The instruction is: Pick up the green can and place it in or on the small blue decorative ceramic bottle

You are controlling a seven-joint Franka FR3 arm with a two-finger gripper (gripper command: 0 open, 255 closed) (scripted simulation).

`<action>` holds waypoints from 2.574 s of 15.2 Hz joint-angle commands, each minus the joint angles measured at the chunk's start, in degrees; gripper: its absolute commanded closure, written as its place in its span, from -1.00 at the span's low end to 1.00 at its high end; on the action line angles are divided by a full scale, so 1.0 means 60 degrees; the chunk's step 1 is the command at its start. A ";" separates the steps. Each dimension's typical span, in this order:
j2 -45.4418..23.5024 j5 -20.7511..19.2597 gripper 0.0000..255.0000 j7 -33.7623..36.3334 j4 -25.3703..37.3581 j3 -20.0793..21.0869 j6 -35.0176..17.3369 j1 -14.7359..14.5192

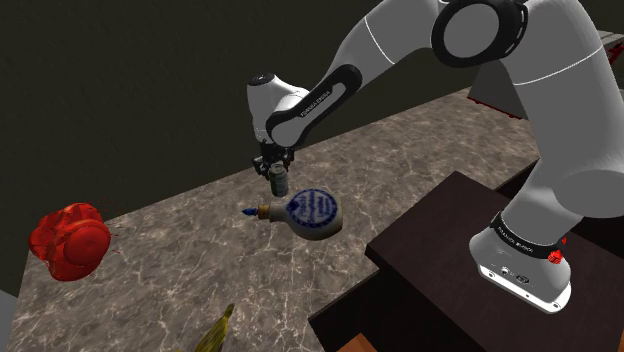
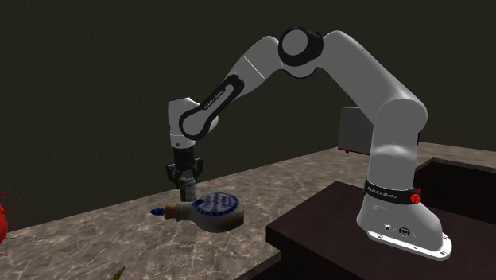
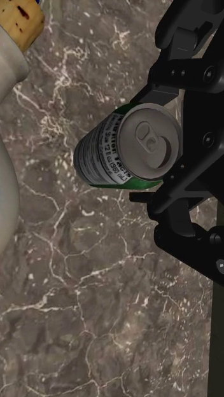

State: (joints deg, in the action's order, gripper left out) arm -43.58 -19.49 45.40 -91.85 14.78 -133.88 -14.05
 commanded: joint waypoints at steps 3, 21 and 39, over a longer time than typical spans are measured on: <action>0.0000 0.0000 1.00 0.0000 0.0000 0.0000 0.0001 0.0000; 0.1359 0.0460 1.00 -0.0345 0.0054 0.0359 0.1387 0.0225; 0.2362 0.0892 1.00 -0.0704 0.0855 0.0611 0.3141 0.0329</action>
State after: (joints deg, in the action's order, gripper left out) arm -29.93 -14.33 41.35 -86.92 18.35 -115.73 -12.17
